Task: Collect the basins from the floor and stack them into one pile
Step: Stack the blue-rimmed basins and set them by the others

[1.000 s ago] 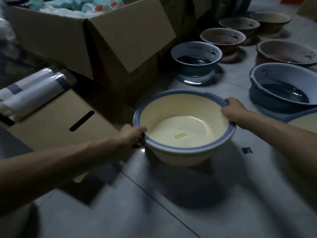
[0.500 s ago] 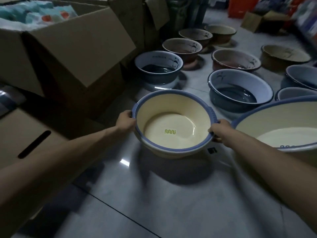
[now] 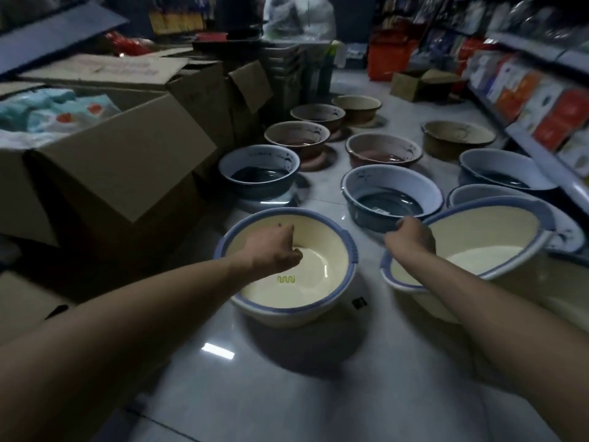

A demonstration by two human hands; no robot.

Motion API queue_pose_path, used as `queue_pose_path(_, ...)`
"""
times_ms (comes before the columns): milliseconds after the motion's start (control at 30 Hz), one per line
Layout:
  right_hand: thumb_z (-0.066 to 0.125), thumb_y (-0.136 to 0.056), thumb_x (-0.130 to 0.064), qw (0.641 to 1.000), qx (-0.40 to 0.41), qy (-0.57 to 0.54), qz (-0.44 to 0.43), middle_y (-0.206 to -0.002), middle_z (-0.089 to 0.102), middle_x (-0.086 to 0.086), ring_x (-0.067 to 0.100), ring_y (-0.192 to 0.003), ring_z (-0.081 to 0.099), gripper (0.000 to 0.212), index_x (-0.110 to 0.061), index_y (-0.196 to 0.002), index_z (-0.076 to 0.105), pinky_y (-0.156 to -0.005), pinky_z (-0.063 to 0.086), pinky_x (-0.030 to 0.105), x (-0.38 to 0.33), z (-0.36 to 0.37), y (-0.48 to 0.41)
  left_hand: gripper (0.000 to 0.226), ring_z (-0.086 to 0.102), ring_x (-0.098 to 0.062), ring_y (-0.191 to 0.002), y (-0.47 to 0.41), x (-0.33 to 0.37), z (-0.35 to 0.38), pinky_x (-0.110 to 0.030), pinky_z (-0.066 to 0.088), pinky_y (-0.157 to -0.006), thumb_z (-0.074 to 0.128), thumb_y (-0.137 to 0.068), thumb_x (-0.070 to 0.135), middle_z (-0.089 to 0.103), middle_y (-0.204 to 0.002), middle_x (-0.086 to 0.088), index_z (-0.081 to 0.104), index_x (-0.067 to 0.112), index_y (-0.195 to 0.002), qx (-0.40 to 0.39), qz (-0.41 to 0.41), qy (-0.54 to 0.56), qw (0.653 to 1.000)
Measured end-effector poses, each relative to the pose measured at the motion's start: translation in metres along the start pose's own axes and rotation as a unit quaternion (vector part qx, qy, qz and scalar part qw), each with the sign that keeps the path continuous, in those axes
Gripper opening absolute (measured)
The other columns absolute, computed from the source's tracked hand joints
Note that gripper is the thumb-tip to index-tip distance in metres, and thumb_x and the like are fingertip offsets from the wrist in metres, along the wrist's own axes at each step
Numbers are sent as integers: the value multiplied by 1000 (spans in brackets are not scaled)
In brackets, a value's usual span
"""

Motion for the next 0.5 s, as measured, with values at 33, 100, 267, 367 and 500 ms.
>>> queue_pose_path(33, 61, -90, -16, 998, 62, 14, -13, -122, 62, 17, 40, -108, 61, 29, -13, -119, 61, -89, 51, 43, 7, -18, 0, 43, 62, -16, -92, -3, 16, 2, -38, 57, -79, 62, -86, 42, 65, -108, 3, 59, 24, -125, -5, 12, 10, 1000)
queue_pose_path(100, 60, -90, -14, 983, 174, 37, -34, -123, 59, 20, 41, -111, 57, 26, -13, -116, 60, -96, 48, 50, 23, -54, 1, 39, 62, -18, -90, -5, 47, 11, -40, 58, -79, 62, -89, 39, 63, -108, 0, 57, 22, -124, -16, 27, 49, 998)
queue_pose_path(267, 67, -84, -12, 934, 339, 114, -9, -137, 45, 30, 47, -125, 44, 45, -7, -123, 46, -102, 39, 59, 88, -118, -4, 38, 61, -31, -110, 15, 99, 66, -38, 49, -85, 56, -91, 34, 62, -123, -8, 56, 18, -126, -45, 55, 38, 997)
queue_pose_path(367, 71, -79, -17, 927, 357, 101, 51, -144, 37, 31, 49, -129, 38, 62, -6, -132, 39, -102, 36, 59, 125, -132, -1, 32, 60, -34, -110, 24, 102, 93, -38, 39, -79, 57, -92, 32, 61, -119, -11, 54, 15, -120, -67, 76, 21, 995)
queue_pose_path(500, 72, -81, -32, 951, 223, -9, 212, -154, 32, 26, 46, -137, 35, 81, -6, -148, 35, -104, 40, 55, 152, -119, -7, 32, 60, -33, -110, 14, 100, 94, -37, 42, -80, 56, -93, 30, 62, -121, -9, 56, 17, -122, -46, 91, 12, 995)
Point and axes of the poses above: each hand's wrist, its own y-axis away from the middle knuckle, its own z-axis out of the palm, x = y × z, the point moved 4 cm from there along -y, towards the middle knuckle
